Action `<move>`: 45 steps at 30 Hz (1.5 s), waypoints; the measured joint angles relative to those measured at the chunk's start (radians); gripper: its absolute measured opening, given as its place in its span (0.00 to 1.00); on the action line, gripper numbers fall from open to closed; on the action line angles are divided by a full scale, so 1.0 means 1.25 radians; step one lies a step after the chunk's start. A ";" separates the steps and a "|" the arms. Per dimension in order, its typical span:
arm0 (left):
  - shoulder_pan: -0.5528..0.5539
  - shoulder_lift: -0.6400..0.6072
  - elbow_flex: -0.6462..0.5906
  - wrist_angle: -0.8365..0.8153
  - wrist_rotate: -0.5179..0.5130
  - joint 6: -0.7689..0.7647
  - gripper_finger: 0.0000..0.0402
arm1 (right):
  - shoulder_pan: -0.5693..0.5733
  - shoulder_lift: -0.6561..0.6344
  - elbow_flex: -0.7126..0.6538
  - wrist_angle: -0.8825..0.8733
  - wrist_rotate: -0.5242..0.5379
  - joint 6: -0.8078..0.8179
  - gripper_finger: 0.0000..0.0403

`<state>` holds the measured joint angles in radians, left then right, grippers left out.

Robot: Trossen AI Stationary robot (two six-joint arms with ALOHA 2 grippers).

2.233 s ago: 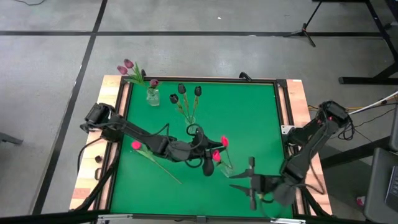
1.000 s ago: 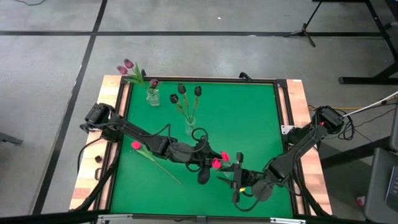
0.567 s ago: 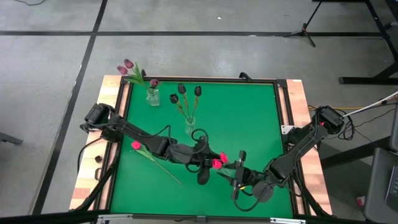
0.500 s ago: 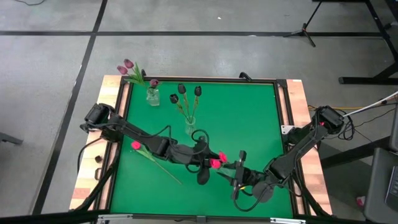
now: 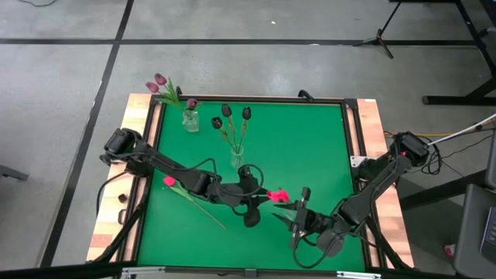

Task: Sort flowers into vase by color
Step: Put the pink tulip into the bottom transparent vase

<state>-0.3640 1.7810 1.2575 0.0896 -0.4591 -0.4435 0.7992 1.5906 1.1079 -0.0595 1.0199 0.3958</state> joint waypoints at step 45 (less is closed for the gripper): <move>-0.224 -0.153 -0.302 -0.648 0.193 -0.192 0.18 | 0.166 0.000 0.263 -0.334 -0.044 -0.021 0.29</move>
<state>-0.6436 1.5893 0.8797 -0.7205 -0.2175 -0.6838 1.0073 1.5902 1.4368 -0.4767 0.9649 0.3698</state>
